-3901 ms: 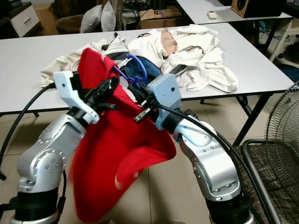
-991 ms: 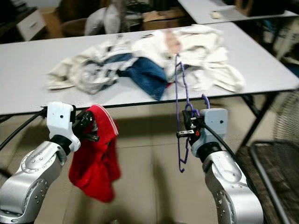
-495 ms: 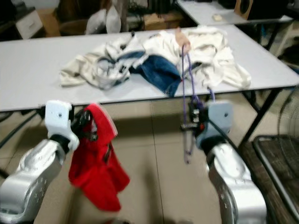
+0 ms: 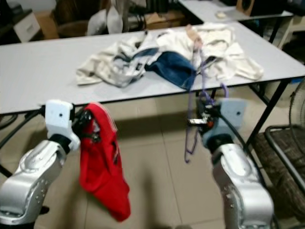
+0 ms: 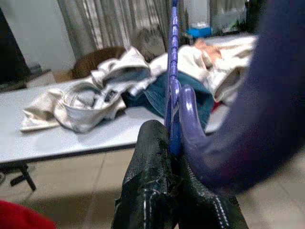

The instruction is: Hang hanger

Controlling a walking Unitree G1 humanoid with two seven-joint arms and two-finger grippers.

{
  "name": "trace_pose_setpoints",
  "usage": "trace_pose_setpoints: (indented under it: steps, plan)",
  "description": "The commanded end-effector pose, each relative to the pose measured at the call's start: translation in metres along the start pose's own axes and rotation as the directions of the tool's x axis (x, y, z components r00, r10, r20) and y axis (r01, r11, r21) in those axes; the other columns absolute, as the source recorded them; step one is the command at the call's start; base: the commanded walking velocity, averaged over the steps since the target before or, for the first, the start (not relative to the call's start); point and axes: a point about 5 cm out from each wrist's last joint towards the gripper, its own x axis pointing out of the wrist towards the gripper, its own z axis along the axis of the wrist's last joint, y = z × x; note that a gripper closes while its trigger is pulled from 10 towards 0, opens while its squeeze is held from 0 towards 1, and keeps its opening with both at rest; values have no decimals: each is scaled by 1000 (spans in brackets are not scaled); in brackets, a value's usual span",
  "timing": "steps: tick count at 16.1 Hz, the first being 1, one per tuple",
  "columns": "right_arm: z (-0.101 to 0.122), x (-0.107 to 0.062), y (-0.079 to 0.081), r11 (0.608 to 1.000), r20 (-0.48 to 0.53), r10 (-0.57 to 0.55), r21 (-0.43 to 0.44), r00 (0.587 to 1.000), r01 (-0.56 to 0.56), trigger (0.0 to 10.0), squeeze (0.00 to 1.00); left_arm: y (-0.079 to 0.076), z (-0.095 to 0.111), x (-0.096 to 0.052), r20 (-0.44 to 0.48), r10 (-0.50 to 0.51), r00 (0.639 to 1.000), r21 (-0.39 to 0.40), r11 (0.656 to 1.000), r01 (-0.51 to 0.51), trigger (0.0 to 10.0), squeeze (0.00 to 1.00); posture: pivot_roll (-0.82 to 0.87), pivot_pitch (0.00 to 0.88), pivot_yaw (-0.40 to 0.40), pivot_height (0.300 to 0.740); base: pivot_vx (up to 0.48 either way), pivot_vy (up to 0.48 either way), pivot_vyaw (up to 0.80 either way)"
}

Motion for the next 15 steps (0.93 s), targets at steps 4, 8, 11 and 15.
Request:
trace_pose_setpoints:
  steps: [4,8,11,15]
  plan:
    - [3,2,-5,994,39,-73,87,997,69,10000,0,-2,9,1,42,-12,999,14,1000,12,10000,0,-115,2,111,740,0,332,0]
    - [-2,1,1,995,29,-24,101,999,21,10000,0,-3,8,0,42,-12,999,12,1000,12,10000,0,-113,0,105,740,0,328,0]
    - [-7,3,-4,992,0,-96,85,995,96,10000,0,-4,7,0,41,-9,999,9,1000,9,10000,0,-119,0,103,740,0,322,0]
    - [-24,-3,-2,998,-123,19,-64,992,-27,10000,0,-3,8,0,47,8,999,12,1000,-9,10000,0,-116,0,92,740,0,322,0]
